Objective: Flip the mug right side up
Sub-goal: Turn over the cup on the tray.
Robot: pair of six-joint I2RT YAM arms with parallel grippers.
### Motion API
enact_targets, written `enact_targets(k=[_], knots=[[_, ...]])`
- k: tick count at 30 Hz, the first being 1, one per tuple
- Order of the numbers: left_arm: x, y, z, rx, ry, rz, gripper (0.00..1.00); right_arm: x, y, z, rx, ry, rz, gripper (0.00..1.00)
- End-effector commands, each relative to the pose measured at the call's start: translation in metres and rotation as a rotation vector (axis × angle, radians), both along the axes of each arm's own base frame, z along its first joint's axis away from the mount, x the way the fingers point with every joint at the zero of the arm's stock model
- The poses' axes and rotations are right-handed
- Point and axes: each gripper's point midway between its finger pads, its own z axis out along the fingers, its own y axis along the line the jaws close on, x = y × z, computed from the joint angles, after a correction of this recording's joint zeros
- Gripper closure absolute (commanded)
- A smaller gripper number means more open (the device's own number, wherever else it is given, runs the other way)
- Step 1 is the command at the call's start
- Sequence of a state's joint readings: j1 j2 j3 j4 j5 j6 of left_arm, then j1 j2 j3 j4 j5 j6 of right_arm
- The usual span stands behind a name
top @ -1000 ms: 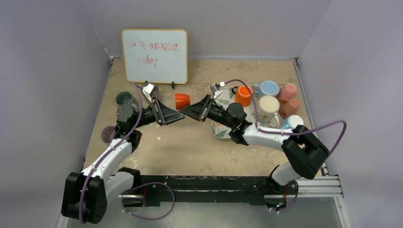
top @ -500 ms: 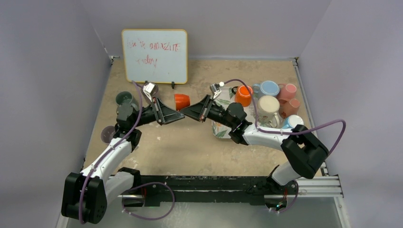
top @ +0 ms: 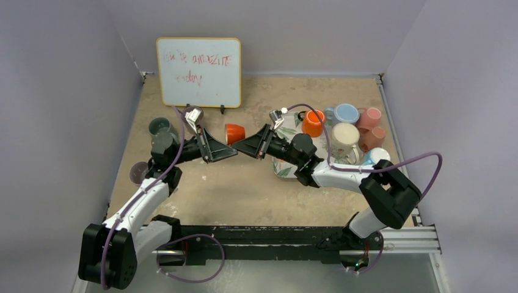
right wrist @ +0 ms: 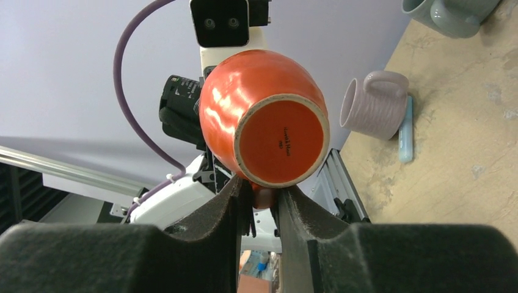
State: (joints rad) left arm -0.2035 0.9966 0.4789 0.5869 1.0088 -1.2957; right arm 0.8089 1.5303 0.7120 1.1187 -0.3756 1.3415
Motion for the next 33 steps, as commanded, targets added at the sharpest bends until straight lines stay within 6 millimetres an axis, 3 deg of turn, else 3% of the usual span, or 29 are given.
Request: enact_targets(k=[1, 20, 27, 33], knots=[[0.003, 0.001, 0.003, 0.01, -0.083, 0.03, 1.0, -0.012, -0.004, 0.025, 0.057, -0.085, 0.023, 0.7], [0.025, 0.007, -0.023, 0.098, -0.039, 0.145, 1.0, 0.006, -0.008, -0.016, -0.055, -0.015, -0.04, 0.64], [0.041, 0.014, -0.052, 0.179, 0.036, 0.229, 1.0, 0.004, -0.012, -0.03, -0.137, -0.003, -0.05, 0.64], [0.062, 0.036, -0.099, 0.353, 0.16, 0.392, 1.0, -0.002, -0.019, -0.026, -0.171, -0.02, -0.049, 0.6]])
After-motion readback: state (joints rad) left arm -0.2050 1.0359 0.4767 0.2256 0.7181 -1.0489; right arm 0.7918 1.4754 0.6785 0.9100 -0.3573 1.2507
